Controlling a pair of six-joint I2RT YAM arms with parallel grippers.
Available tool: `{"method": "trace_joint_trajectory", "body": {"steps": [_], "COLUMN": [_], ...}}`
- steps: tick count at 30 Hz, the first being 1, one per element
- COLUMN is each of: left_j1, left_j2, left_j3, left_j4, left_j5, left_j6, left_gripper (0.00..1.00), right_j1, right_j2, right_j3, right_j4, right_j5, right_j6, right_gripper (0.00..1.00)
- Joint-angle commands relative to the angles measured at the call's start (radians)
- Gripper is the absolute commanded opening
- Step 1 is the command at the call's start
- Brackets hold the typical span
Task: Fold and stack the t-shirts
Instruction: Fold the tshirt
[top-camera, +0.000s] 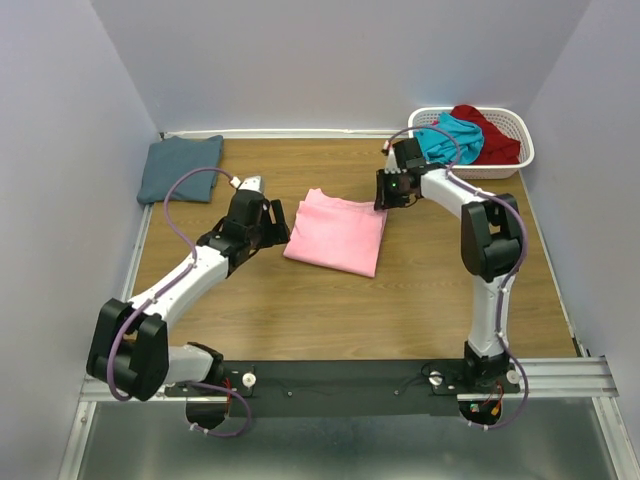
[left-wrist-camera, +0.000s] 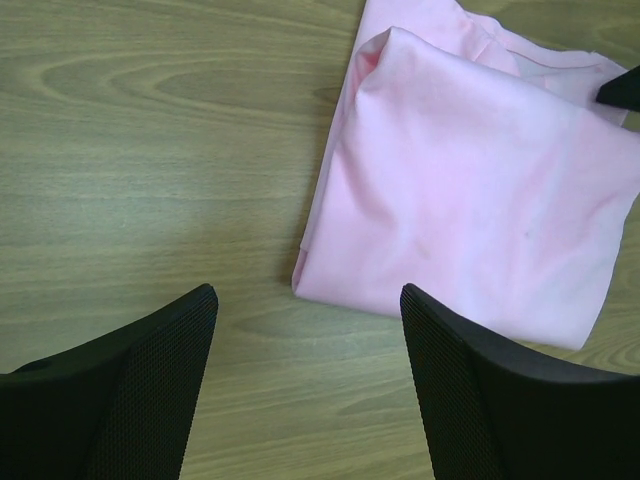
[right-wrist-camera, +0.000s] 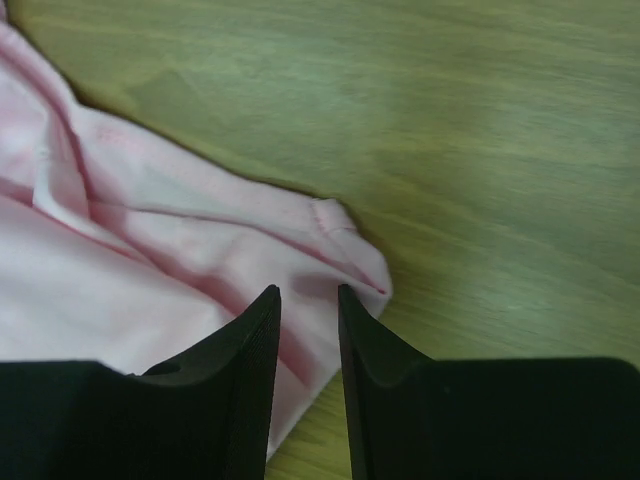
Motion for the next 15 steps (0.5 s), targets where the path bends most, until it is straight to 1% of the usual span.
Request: {"method": "trace_joint_trajectory", "body": {"steps": [1, 5, 8, 9, 10, 12, 13, 15], "left_j1": [-0.005, -0.005, -0.006, -0.006, -0.006, -0.006, -0.008, -0.008], "left_j2": [0.046, 0.103, 0.188, 0.213, 0.269, 0.328, 0.384, 0.443], "left_j3": [0.033, 0.073, 0.135, 0.155, 0.2, 0.247, 0.299, 0.352], "left_j4": [0.037, 0.066, 0.085, 0.088, 0.091, 0.091, 0.091, 0.09], "left_j5": [0.047, 0.087, 0.124, 0.125, 0.135, 0.148, 0.159, 0.17], "left_j6": [0.008, 0.018, 0.031, 0.034, 0.038, 0.05, 0.056, 0.062], "left_gripper": [0.82, 0.79, 0.72, 0.69, 0.63, 0.58, 0.54, 0.53], "right_j1": [-0.007, -0.007, -0.006, -0.004, -0.004, -0.003, -0.003, -0.001], "right_j2": [-0.047, -0.146, -0.225, -0.238, -0.247, -0.262, -0.258, -0.236], "right_j3": [0.014, -0.047, -0.111, -0.124, -0.15, -0.173, -0.18, -0.205], "right_j4": [0.015, 0.036, 0.077, 0.09, 0.101, 0.134, 0.142, 0.16], "right_j5": [0.018, -0.073, -0.165, -0.202, -0.273, -0.349, -0.416, -0.45], "right_j6": [0.049, 0.06, 0.088, 0.092, 0.104, 0.117, 0.12, 0.123], "right_gripper": [0.37, 0.37, 0.37, 0.37, 0.37, 0.37, 0.37, 0.37]}}
